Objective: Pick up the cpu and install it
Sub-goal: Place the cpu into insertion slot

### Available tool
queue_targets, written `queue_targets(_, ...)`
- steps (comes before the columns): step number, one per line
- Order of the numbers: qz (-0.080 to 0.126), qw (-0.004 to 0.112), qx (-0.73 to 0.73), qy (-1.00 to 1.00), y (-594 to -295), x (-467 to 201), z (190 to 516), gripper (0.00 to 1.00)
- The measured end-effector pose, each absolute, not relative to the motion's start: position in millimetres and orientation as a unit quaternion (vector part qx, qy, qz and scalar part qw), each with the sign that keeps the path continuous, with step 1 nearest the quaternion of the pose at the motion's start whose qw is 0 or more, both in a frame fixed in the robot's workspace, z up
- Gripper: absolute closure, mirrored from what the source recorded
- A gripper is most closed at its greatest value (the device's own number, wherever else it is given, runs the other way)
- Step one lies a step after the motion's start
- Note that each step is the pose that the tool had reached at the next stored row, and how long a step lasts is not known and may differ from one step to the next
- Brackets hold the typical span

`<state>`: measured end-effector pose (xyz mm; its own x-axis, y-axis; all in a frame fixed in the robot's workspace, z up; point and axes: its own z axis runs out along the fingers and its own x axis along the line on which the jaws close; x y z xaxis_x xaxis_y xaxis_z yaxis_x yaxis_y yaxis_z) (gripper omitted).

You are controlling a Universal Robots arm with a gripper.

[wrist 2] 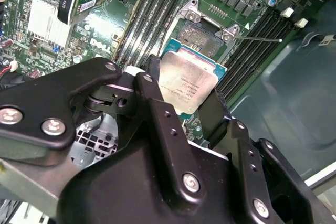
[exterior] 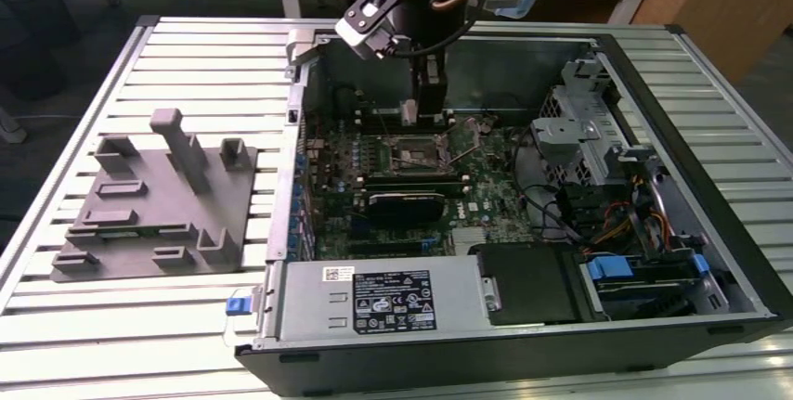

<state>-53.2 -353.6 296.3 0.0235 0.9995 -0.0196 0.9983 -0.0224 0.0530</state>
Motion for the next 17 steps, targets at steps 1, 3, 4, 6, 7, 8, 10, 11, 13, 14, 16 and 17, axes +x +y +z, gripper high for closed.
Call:
queue_targets(1, 0.012, 0.026, 0.715, 0.699, -353.6, -53.2, 296.0, 0.46)
queue_targets(3, 0.012, 0.026, 0.715, 0.699, -353.6, -53.2, 295.5, 0.46)
queue_targets(4, 0.012, 0.026, 0.715, 0.699, -353.6, -53.2, 295.2, 0.46)
queue_targets(6, 0.012, 0.026, 0.715, 0.699, -353.6, -53.2, 294.7, 0.46)
queue_targets(7, 0.012, 0.026, 0.715, 0.699, -353.6, -53.2, 294.5, 0.46)
queue_targets(8, 0.012, 0.026, 0.715, 0.699, -353.6, -53.2, 294.3, 0.46)
queue_targets(10, 0.012, 0.026, 0.715, 0.699, -353.5, -53.2, 293.8, 0.46)
queue_targets(11, 0.012, 0.026, 0.715, 0.699, -353.5, -53.2, 293.6, 0.46)
queue_targets(13, 0.012, 0.026, 0.715, 0.699, -353.5, -53.2, 293.2, 0.46)
queue_targets(14, 0.012, 0.026, 0.715, 0.698, -353.4, -53.1, 292.9, 0.46)
queue_targets(16, 0.012, 0.026, 0.715, 0.698, -353.3, -53.1, 292.3, 0.46)
queue_targets(17, 0.012, 0.026, 0.715, 0.698, -353.2, -53.2, 292.0, 0.46)
